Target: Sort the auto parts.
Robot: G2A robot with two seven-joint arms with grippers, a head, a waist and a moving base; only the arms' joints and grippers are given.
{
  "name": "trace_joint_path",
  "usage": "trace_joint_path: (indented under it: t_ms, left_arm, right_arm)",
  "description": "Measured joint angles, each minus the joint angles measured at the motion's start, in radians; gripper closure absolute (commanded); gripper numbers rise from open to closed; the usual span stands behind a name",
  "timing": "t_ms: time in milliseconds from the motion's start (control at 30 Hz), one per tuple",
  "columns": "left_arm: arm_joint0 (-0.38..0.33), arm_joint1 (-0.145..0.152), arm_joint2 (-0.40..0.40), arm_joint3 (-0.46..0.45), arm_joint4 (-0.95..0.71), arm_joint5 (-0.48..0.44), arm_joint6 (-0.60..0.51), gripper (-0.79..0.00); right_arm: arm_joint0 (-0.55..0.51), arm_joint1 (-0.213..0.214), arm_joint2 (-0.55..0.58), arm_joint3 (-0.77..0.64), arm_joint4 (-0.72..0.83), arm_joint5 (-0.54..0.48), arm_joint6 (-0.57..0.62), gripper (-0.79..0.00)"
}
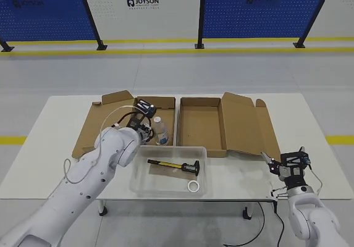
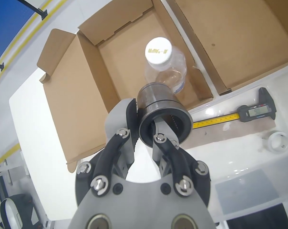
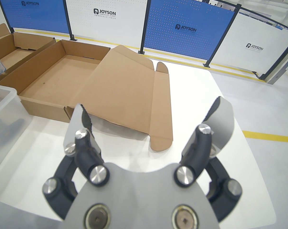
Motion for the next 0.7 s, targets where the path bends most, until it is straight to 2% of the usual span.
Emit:
trace_joint_path:
  t_ms: [233,700]
  left_arm:
    - [-0.054,-0.027,0.036,0.069,-0.022,-0.030,-0.031,0.000]
    - [-0.114,-0.074,0.093,0.207,-0.023,-0.076,-0.047,0.000]
  right_arm:
    - [0.000,0.000,0.000,0.000,0.000,0.000,0.000,-0.785]
    - [0.000,0.000,0.000,0.000,0.000,0.000,0.000,-0.785]
